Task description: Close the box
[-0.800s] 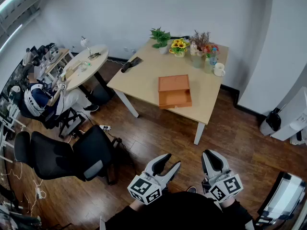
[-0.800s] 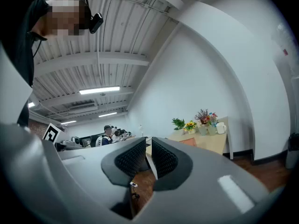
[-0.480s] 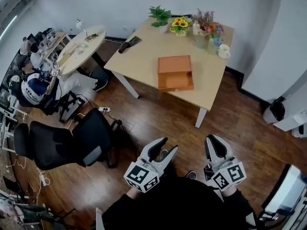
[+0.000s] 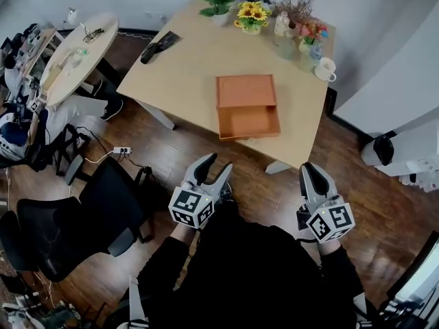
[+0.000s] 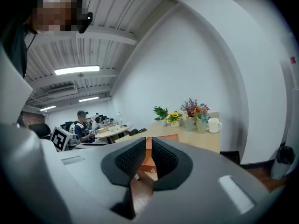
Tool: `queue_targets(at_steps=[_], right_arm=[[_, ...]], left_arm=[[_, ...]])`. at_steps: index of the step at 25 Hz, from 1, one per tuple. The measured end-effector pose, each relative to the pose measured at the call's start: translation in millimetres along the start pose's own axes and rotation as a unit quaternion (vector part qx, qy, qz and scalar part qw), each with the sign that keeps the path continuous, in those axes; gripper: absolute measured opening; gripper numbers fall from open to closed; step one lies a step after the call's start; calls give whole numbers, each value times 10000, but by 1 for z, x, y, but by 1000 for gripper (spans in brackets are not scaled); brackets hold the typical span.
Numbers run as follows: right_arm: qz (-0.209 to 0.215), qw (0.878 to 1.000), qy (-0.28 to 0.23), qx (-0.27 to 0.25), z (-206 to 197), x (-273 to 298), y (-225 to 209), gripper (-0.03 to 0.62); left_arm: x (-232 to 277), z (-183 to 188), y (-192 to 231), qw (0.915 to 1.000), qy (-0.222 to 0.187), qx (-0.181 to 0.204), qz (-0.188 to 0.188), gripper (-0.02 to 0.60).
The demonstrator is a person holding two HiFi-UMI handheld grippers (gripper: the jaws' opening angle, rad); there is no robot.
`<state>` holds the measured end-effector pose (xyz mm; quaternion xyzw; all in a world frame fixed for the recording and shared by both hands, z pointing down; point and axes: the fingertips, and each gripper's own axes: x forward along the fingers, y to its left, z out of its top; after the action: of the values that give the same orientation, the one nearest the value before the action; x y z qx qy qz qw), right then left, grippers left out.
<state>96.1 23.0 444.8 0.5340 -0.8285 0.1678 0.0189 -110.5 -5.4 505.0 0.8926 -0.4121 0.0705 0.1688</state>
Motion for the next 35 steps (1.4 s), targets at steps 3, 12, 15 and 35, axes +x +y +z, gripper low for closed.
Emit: queue_targets(at_steps=[3, 12, 15, 35], right_arm=[[-147, 9984, 452, -321, -15, 57, -21, 32], [221, 9262, 2887, -2413, -178, 155, -121, 173], [371, 9122, 3058, -2703, -196, 169, -125, 173], [358, 9246, 2824, -2531, -173, 240, -133, 100]], left_arm=[[31, -25, 55, 9973, 524, 510, 67, 181], [108, -131, 116, 9611, 2303, 1526, -82, 209], [120, -147, 120, 9555, 2646, 1307, 19, 207], [172, -121, 166, 9489, 2806, 1342, 531, 106]])
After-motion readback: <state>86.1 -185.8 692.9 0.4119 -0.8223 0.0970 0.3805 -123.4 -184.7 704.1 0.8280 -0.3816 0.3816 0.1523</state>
